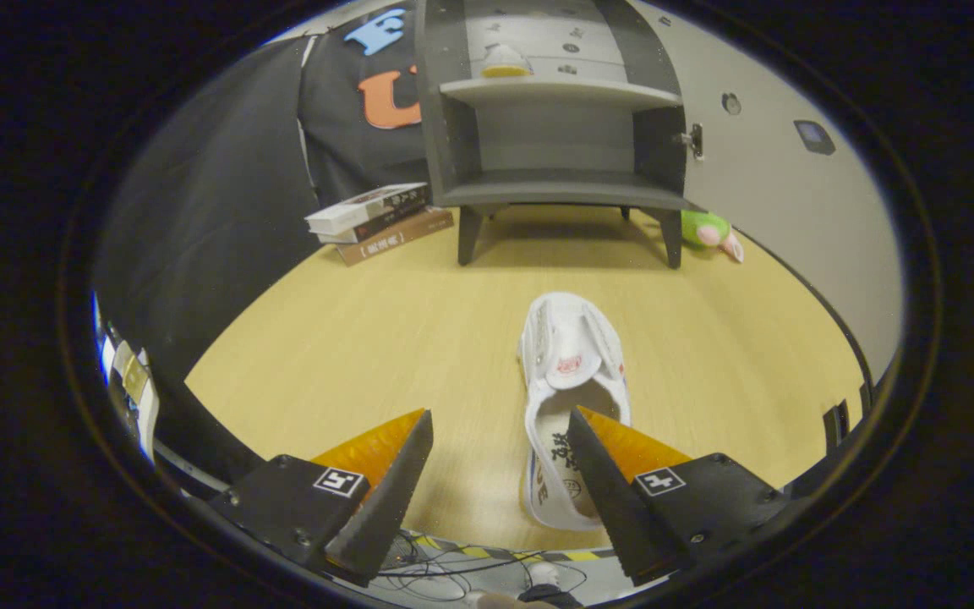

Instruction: Open the shoe cabinet door, grab the shoes and put them into the shoe cabinet, then close the shoe cabinet door.

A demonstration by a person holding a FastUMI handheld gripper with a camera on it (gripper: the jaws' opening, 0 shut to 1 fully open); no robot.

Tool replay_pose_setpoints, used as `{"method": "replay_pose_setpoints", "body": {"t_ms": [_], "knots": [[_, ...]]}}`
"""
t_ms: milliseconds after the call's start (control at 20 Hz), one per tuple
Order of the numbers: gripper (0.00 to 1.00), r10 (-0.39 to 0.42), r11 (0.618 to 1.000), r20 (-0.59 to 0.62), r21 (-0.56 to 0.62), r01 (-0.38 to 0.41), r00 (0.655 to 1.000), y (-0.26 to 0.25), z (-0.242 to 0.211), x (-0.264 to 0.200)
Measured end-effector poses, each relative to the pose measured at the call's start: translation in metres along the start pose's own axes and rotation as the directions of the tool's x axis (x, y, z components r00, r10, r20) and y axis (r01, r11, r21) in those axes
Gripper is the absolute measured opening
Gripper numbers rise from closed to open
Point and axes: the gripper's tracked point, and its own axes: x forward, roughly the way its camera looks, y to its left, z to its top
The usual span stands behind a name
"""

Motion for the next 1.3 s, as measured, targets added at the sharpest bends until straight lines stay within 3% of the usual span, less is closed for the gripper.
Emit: {"method": "replay_pose_setpoints", "body": {"t_ms": [300, 400, 550, 700, 800, 1000, 1050, 1300], "knots": [[1.0, -0.022, 1.0, 0.051, -0.02, 0.023, 0.998, -0.005, 0.024, 0.044], [1.0, -0.007, 1.0, 0.067, -0.022, 0.008, 0.998, -0.009, 0.032, 0.053], [1.0, 0.099, 0.994, 0.054, -0.055, -0.096, 0.994, 0.006, 0.03, 0.06], [0.96, 0.092, 0.981, 0.037, -0.172, -0.085, 0.995, 0.003, 0.026, 0.064], [0.89, 0.072, 0.981, 0.04, -0.181, -0.064, 0.997, -0.005, 0.03, 0.068], [0.29, 0.048, 0.997, 0.043, -0.057, -0.045, 0.998, -0.021, 0.036, 0.071], [0.14, 0.046, 0.997, 0.036, -0.071, -0.043, 0.998, -0.019, 0.037, 0.07], [0.1, 0.063, 0.995, 0.037, -0.085, -0.06, 0.997, -0.01, 0.053, 0.063]]}}
